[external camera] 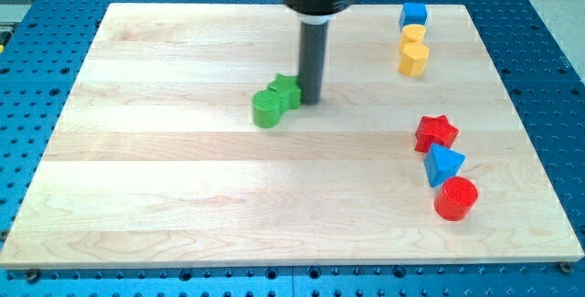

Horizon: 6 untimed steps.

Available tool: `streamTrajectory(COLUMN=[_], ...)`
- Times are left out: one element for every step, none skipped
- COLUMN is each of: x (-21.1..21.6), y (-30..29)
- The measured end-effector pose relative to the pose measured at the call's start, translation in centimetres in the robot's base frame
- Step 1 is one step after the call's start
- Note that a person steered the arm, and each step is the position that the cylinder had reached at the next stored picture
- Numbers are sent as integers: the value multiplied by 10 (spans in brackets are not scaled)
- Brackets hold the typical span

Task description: Put your hand diagonally top right to the yellow hexagon

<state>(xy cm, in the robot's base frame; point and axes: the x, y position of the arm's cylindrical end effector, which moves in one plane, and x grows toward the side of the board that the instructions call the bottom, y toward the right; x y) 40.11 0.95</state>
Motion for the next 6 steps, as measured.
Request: streamTrajectory(x=[0, 28, 23, -3, -65, -110], y=[-5, 48, 129, 221, 228, 230])
